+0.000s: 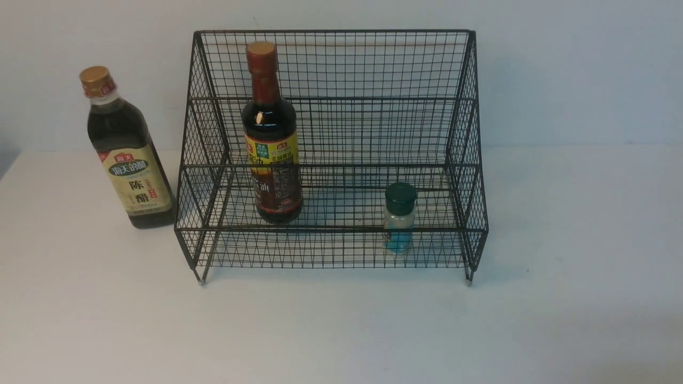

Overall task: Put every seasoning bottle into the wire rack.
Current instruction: Use the left arm to grab the condiment bottle closest to it

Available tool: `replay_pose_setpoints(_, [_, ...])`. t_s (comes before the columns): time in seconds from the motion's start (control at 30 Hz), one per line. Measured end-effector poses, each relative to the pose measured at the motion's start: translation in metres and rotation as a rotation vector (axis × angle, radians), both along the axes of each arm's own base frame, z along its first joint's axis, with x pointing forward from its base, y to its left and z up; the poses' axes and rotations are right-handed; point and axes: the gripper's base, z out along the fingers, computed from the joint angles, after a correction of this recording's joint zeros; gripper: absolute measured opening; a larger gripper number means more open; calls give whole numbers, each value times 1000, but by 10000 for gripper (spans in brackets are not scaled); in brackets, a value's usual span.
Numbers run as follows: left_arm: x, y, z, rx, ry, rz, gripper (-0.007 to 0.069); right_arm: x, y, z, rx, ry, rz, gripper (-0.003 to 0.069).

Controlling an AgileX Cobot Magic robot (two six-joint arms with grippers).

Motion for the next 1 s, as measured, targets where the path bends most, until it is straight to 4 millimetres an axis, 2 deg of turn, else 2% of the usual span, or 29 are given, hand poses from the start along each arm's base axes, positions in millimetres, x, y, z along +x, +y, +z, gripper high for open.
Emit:
replay_pose_setpoints(0.23, [-49, 15, -15, -12, -7, -9, -5, 0, 0, 0, 11, 0, -2, -11])
replay_pose_setpoints(0.4, [-73, 23, -16, -8, -18, -5, -5, 0, 0, 0, 12, 0, -2, -11])
replay_pose_setpoints(0.53, [-81, 28, -21, 25, 12, 14, -5, 0, 0, 0, 12, 0, -2, -11])
replay_pose_setpoints(0.67, [-79, 30, -29, 44, 48, 40, -5, 0, 0, 0, 12, 0, -2, -11])
replay_pose_setpoints(0.77, [-79, 30, -45, 47, 46, 56, -5, 0, 0, 0, 12, 0, -3, -11])
replay_pose_setpoints(0.87, [-80, 31, -80, 26, 22, 96, -5, 0, 0, 0, 12, 0, -2, -11])
replay_pose_setpoints(0.9, [-78, 31, -84, 26, 28, 99, -5, 0, 0, 0, 12, 0, -2, -11])
replay_pose_setpoints(1.0, [-76, 32, -145, -9, -4, 164, -5, 0, 0, 0, 14, 0, -3, -11])
